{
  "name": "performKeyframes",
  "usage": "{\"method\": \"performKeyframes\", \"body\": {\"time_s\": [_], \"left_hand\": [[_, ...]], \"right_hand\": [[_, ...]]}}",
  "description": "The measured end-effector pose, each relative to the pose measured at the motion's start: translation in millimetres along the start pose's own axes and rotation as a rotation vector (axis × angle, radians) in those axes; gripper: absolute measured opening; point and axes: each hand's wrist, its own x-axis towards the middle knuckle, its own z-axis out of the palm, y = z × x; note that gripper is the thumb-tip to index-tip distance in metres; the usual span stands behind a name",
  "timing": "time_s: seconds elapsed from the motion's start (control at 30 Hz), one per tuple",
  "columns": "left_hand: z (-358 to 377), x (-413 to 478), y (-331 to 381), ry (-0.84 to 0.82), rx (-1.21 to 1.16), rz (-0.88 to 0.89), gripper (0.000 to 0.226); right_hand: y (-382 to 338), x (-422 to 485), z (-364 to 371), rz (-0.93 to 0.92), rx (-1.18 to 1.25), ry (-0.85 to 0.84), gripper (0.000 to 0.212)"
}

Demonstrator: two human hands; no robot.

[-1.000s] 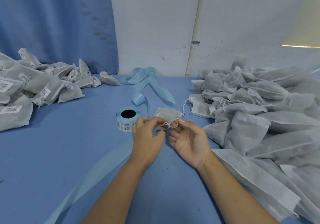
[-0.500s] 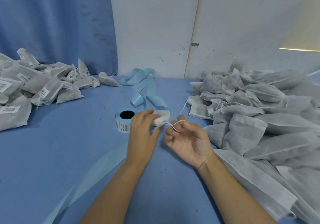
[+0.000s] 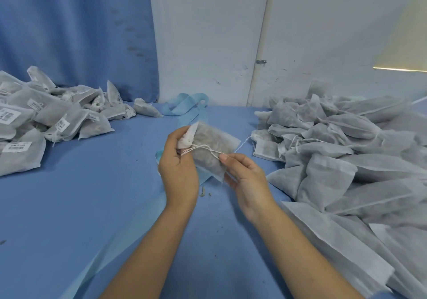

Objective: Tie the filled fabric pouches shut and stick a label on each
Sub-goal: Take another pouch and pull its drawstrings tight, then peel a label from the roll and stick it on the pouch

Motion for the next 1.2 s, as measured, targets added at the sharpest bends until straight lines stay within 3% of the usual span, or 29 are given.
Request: {"method": "performKeyframes", "body": {"time_s": [0.17,0.47,0.63,0.77,0.87,0.97,1.2], "left_hand": [[-10.8,1.7,-8.2,-0.185,-0.112,-0.135,0.039],[-9.4,-12.2,-27.4,-0.224,-0.121,-0.284,0.083],[-4.9,-7.1,-28.5,-0.085,-0.063,-0.327,0.064],[-9.0,-3.8,-29.5,-0.060,-0.161,-0.419,0.062],[-9.7,-1.9,-26.1,-0.117,-0.253,-0.520,0.041],[-12.8,-0.5,-22.0,-0.204,-0.263,-0.596,0.042],[-22.7,5.6,-19.7,-0.142,-0.079,-0.441,0.012]], "right_hand": [[0.6,0.4,2.4,0.047,0.055,0.046,0.007],[7.2,-3.4,13.6,0.131,0.146,0.101,0.008],[8.2,-5.6,14.3,0.121,0.070,0.034,0.007],[7.4,-5.2,14.1,0.142,0.064,-0.029,0.010],[7.4,-3.5,12.6,0.174,0.144,-0.049,0.007],[8.3,-1.4,10.8,0.187,0.198,-0.029,0.004],[16.6,4.5,0.2,0.100,-0.016,0.176,0.024]]}}
